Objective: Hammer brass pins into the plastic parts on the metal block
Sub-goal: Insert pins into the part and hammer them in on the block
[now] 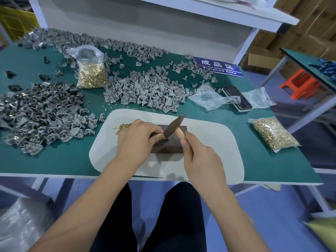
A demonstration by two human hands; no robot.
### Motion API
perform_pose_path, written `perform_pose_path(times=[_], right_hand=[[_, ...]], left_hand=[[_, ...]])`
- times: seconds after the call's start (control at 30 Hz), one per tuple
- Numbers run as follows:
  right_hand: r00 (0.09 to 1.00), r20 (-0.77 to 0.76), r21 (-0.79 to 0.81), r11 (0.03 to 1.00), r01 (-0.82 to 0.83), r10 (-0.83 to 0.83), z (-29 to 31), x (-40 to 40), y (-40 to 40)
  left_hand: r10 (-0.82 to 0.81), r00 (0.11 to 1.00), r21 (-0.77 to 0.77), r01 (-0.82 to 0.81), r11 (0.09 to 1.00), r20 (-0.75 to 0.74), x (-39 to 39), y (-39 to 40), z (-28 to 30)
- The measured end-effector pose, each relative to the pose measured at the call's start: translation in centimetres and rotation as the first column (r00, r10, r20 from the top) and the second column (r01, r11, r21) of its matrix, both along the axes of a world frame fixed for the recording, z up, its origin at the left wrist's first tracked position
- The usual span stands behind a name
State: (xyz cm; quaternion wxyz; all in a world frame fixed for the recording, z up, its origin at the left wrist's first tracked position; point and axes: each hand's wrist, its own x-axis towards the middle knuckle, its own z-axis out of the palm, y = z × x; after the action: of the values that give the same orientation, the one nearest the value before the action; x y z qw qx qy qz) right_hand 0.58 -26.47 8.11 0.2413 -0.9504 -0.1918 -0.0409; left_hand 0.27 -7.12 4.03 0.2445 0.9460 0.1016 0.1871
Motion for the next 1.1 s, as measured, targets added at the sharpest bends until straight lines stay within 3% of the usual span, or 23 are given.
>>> perform_pose_path(times=[0.1, 0.23, 0.33, 0.5, 0.67, 0.8, 0.93, 1.1], right_hand=[[0.999, 0.019, -0.034, 0.999, 0.037, -0.036, 0.3, 0.4, -0.2], [0.992, 0.11, 0.154, 0.987, 0.041, -0.059, 0.5, -0.1, 0.1], [1.0, 0.014, -0.002, 1.0, -0.007, 0.007, 0.1, 0.0, 0.1], [0.976, 0.19, 0.323, 0.945, 0.042, -0.108, 0.3, -0.2, -0.1], [1.0, -0.014, 0.021, 1.0, -0.001, 0.001, -0.4, 0.3, -0.3], [0.992, 0.11, 0.201, 0.979, 0.044, -0.067, -0.5, -0.3, -0.2], [1.0, 0.003, 0.014, 1.0, 0.026, -0.026, -0.7, 0.1, -0.5], [0.992, 0.113, 0.184, 0.982, 0.036, -0.057, -0.2, -0.2, -0.5]], left_hand=[[0.0, 1.0, -0.004, 0.0, 1.0, 0.02, -0.1, 0.0, -0.1], [0.008, 1.0, -0.019, -0.007, 1.0, 0.028, -0.1, 0.0, -0.2], [0.002, 0.999, -0.006, -0.001, 1.0, 0.037, -0.1, 0.1, -0.3], [0.019, 0.999, -0.037, -0.018, 0.999, 0.028, 0.0, 0.0, -0.4], [0.011, 1.0, -0.038, -0.01, 0.999, 0.028, -0.1, 0.0, -0.4], [0.006, 1.0, -0.053, -0.005, 0.999, 0.018, 0.0, -0.1, -0.4], [0.005, 0.999, -0.054, -0.003, 0.999, 0.032, -0.1, -0.1, -0.5], [0.015, 0.999, -0.033, -0.014, 0.999, 0.049, -0.1, 0.0, -0.6]])
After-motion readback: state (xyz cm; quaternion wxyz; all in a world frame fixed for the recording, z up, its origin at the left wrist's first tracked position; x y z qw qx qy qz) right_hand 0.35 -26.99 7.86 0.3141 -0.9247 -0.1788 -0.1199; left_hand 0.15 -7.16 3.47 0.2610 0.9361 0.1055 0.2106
